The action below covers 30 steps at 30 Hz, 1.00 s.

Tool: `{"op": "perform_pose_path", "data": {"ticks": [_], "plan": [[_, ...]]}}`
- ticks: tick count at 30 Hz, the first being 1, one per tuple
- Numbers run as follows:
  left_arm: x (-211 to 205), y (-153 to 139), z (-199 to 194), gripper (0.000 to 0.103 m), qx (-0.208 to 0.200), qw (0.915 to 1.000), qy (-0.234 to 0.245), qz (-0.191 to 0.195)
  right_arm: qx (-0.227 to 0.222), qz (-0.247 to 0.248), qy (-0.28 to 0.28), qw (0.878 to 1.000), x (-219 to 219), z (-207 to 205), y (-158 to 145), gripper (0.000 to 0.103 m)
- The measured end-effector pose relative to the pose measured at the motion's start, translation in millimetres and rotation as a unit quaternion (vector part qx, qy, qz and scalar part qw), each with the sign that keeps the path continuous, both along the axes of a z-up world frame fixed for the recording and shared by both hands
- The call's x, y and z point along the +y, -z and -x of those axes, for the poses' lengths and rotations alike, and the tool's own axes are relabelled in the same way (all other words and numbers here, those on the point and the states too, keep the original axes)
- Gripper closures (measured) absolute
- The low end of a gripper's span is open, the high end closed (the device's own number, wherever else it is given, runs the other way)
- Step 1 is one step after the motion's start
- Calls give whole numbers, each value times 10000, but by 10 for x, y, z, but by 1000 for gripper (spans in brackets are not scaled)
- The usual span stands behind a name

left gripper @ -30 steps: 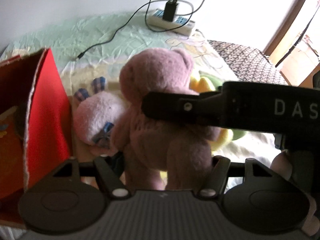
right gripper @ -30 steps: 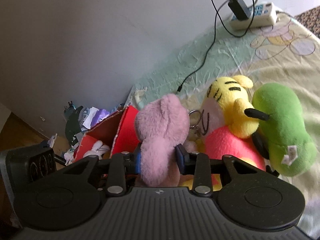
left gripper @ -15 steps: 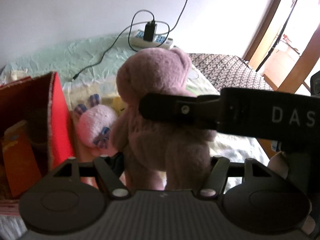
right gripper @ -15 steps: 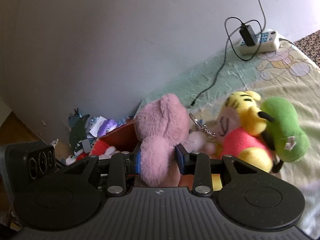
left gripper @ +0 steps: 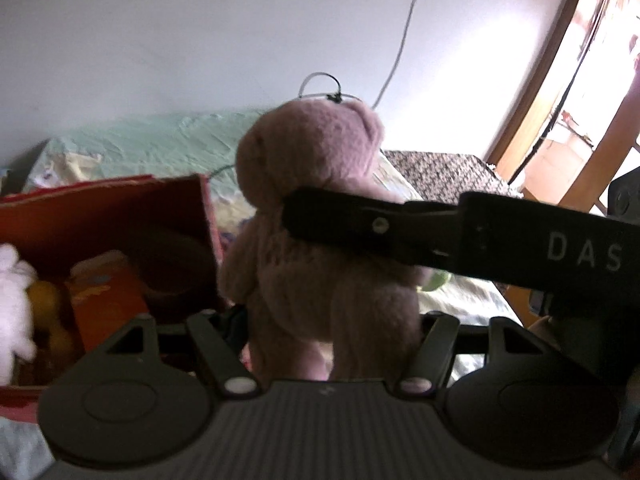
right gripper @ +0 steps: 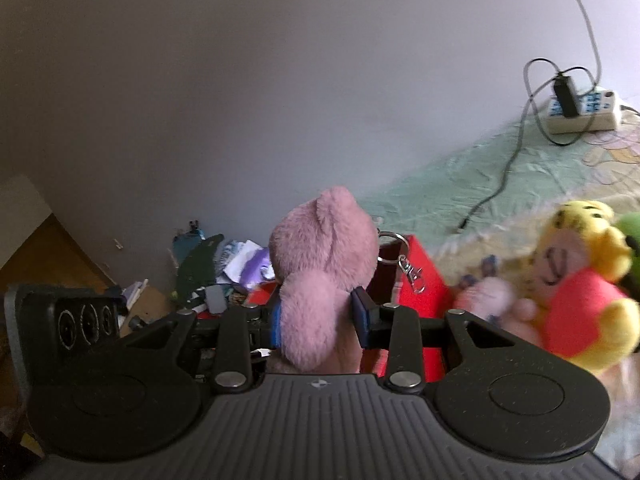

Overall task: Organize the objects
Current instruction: 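Lift the pink teddy bear with the right gripper over the red box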

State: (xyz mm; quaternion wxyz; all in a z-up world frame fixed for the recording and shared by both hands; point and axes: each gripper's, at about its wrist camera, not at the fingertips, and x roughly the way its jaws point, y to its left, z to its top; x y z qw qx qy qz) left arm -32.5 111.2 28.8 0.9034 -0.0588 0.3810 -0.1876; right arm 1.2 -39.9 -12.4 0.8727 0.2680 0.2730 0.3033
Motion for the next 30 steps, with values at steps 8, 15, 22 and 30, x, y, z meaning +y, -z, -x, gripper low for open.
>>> {"op": "perform_pose_path", "data": {"ticks": [8,15,22,30], "plan": [[478,-130,74,36,-258,9993,-273,-29,-310,10,-182,9994,504,-58,-90,66],[918,-241,45,36,-492,9973,-516,-165,-456,-79,-327,9984,916,-203,-92,66],[1338,-59,-81,36,-300,9955,-808,-401,-63,-10,-523,9986,1324,-434,167,66],[1577,282,-232,36,-10,9939,-960,-547,414,103,-559,9975,1524,-644,380,67]]}}
